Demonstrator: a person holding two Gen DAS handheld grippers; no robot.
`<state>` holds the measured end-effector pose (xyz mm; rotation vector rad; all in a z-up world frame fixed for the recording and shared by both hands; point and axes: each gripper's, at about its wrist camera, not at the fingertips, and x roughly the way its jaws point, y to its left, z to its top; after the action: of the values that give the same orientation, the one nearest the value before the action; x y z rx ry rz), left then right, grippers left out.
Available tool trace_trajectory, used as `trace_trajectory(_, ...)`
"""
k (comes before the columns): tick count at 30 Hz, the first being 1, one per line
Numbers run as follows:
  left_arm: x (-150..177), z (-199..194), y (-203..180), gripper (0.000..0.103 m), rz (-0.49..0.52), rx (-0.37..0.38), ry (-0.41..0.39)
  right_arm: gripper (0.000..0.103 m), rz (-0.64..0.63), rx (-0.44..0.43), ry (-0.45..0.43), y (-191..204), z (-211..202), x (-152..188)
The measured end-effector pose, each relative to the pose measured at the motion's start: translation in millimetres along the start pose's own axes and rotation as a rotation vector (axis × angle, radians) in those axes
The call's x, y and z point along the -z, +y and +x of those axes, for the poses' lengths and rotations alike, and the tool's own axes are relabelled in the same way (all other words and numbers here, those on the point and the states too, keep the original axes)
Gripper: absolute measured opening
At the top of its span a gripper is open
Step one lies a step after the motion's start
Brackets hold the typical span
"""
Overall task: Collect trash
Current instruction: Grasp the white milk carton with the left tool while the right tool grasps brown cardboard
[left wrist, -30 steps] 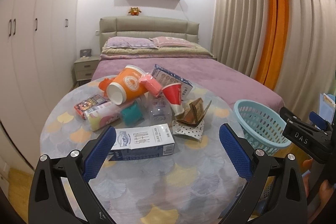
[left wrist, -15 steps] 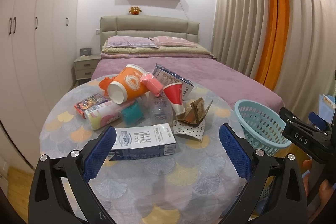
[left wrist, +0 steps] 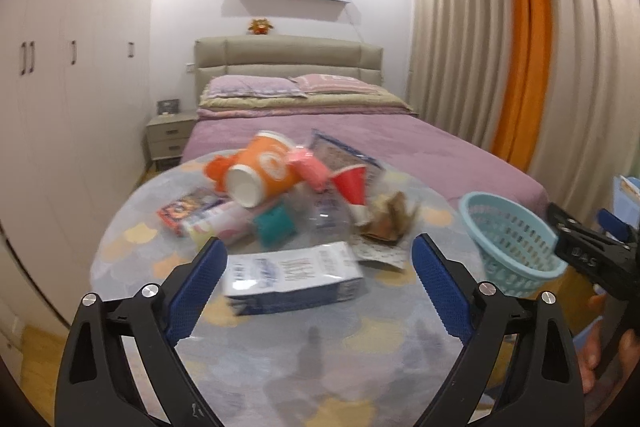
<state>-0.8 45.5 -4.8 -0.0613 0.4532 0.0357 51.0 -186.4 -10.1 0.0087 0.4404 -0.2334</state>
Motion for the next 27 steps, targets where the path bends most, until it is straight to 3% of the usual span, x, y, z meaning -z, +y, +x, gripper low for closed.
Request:
trace_trajectory(5, -2, 12, 44, 0.091, -0.074, -0.051, 0.035, 0.095, -0.012, -0.018, 0.007, 5, 4, 1)
trace_trajectory(11, 3, 39, 84, 0.091, -0.122, -0.054, 0.115, 0.080, -0.031, -0.089, 0.068, 19, 19, 5)
trace_trajectory(16, 1, 66, 88, 0.091, -0.069, 0.053, 0.158, 0.063, -0.058, -0.132, 0.118, 34, 30, 11)
trace_trajectory(19, -5, 85, 81, 0.091, 0.010, 0.074, 0.174, 0.062, -0.054, -0.160, 0.141, 37, 35, 13)
trace_trajectory(27, -4, 136, 72, 0.090, 0.068, 0.210, 0.306, 0.062, -0.063, -0.199, 0.181, 48, 49, 11)
